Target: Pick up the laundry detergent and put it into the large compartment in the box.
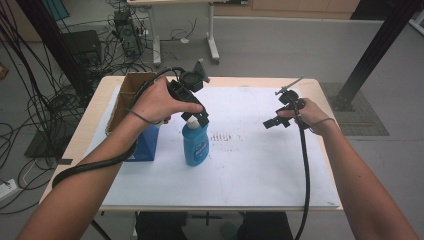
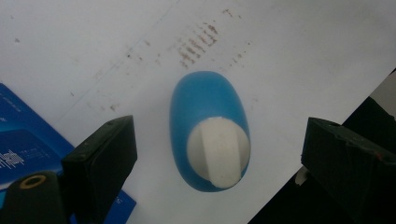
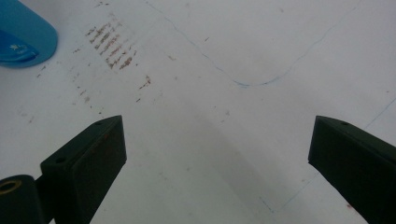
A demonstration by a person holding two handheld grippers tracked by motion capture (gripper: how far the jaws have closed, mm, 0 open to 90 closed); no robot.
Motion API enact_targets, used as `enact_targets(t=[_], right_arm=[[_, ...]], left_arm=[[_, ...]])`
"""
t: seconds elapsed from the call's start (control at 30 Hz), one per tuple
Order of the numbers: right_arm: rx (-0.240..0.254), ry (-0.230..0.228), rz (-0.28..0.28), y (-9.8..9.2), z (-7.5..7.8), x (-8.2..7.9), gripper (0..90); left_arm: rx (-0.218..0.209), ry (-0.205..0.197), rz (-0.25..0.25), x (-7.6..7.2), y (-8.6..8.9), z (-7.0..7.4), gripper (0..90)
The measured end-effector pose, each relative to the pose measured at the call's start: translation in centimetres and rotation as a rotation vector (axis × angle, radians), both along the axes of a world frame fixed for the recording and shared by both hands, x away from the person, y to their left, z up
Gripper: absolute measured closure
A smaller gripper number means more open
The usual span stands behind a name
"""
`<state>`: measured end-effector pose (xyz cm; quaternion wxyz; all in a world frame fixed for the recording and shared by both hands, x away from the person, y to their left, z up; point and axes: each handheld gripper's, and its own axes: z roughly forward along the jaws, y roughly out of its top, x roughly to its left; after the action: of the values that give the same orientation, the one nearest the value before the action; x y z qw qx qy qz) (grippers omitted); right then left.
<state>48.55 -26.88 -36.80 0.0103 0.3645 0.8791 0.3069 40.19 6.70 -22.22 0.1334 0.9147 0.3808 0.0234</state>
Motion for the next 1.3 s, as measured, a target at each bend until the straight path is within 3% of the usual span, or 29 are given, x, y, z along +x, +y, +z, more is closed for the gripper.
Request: enact_targets(t=[1.3], right_arm=[[0.002,0.003,-0.002,0.0,-0.2,0.0,3.6]], left_arm=[[0.048,0.038,-0.003,-0.2,-0.6,-3.8,10.6]])
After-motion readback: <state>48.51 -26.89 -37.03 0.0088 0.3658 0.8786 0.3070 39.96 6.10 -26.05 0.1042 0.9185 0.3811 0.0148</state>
